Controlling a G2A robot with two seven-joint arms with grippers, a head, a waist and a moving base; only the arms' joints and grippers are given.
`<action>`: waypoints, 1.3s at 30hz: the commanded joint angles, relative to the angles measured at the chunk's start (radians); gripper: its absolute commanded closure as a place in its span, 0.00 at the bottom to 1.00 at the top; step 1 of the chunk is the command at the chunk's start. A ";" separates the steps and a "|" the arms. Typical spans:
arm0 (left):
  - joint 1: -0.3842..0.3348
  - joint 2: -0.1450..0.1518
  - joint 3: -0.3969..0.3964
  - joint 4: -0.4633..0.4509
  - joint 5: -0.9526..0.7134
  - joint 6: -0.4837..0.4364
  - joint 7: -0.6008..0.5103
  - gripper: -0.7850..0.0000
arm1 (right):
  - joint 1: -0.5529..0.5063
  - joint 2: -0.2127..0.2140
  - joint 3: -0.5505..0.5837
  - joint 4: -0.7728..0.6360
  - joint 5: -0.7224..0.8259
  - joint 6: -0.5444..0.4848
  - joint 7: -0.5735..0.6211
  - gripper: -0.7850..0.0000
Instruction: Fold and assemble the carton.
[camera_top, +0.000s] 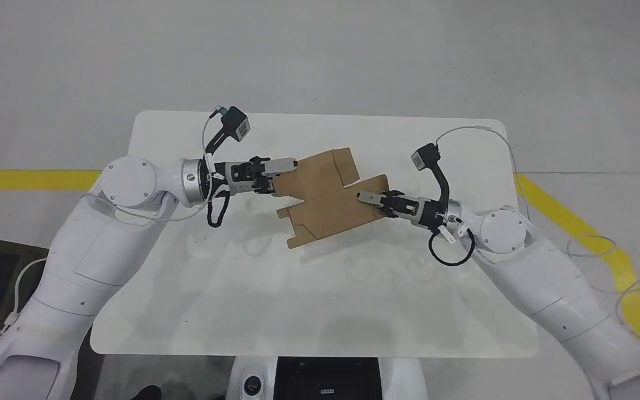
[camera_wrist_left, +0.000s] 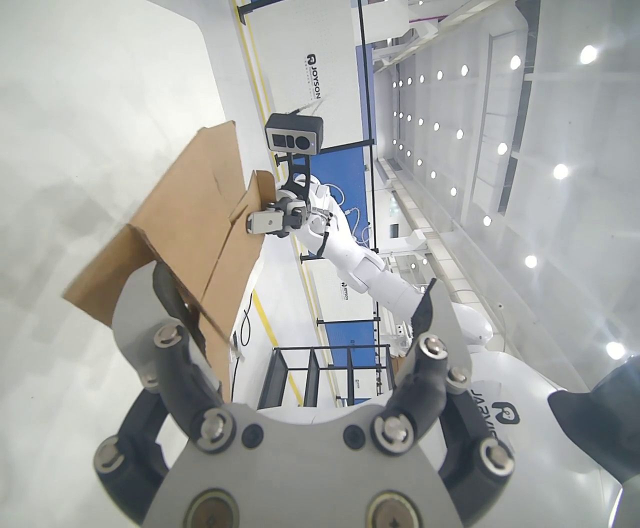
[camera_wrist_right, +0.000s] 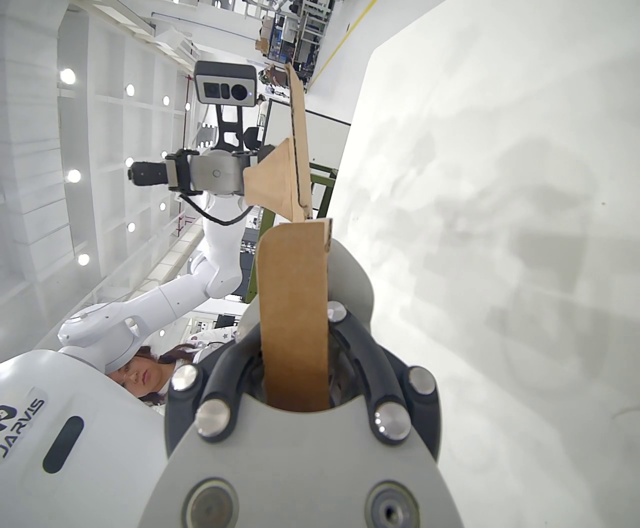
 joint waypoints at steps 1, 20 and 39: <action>-0.003 -0.004 0.003 0.011 -0.001 0.002 0.006 0.00 | -0.004 -0.002 0.008 -0.004 -0.002 0.000 0.003 1.00; 0.002 -0.022 0.010 0.046 0.075 0.040 0.001 0.64 | -0.039 -0.027 0.065 -0.012 -0.039 0.011 0.027 1.00; 0.008 -0.034 0.003 0.071 0.121 0.053 -0.030 0.73 | -0.063 -0.047 0.118 -0.007 -0.069 0.030 0.053 1.00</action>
